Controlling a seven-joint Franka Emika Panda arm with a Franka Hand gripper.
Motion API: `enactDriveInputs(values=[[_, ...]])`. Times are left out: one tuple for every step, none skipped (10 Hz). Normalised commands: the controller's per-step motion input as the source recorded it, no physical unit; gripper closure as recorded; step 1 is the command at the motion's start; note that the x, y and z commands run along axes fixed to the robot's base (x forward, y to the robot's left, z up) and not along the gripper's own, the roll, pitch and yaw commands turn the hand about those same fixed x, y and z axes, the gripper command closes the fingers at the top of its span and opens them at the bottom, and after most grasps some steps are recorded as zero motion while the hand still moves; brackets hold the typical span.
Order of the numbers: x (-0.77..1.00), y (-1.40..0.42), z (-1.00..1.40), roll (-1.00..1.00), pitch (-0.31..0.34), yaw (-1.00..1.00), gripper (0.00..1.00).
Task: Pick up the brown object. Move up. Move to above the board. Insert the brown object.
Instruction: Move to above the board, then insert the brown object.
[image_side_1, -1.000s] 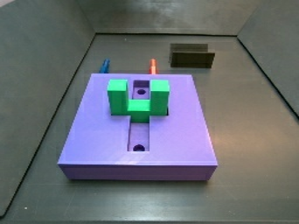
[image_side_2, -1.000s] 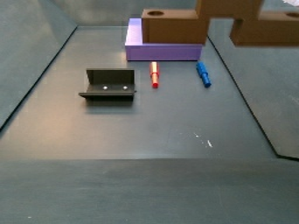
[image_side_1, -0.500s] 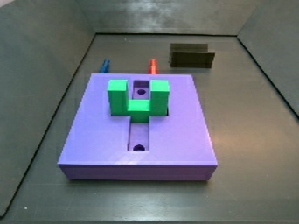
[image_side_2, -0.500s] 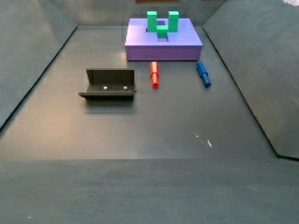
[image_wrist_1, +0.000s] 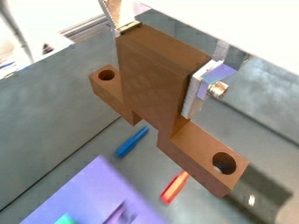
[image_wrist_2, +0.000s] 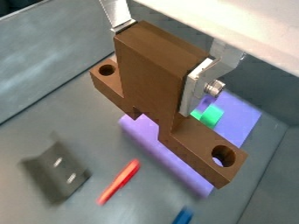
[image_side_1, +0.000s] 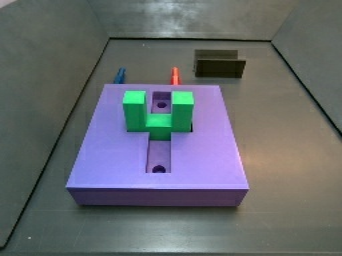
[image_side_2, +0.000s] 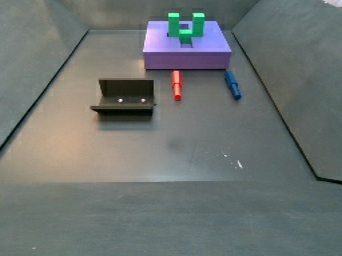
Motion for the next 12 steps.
enactDriveInputs(values=[[0.18, -1.4, 0.17, 0.01, 0.121, 0.02, 1.0], [0.22, -1.4, 0.18, 0.0, 0.151, 0.01, 1.0], [0.26, -1.4, 0.19, 0.01, 0.17, 0.01, 1.0], [0.15, -0.63, 0.1, 0.03, 0.17, 0.01, 1.0], [0.0, 0.0, -0.13, -0.03, -0.156, 0.0, 1.0], [-0.07, 0.0, -0.2, -0.03, -0.189, -0.03, 1.0], [0.0, -0.05, -0.23, -0.02, -0.199, -0.24, 1.0], [0.0, 0.0, -0.29, -0.03, -0.311, -0.9, 1.0], [0.01, 0.0, -0.25, -0.03, -0.274, -0.95, 1.0], [0.01, 0.0, -0.25, -0.04, -0.27, -0.95, 1.0], [0.0, 0.0, -0.28, -0.01, -0.223, -1.0, 1.0], [0.0, 0.0, -0.33, 0.0, -0.131, -1.0, 1.0]])
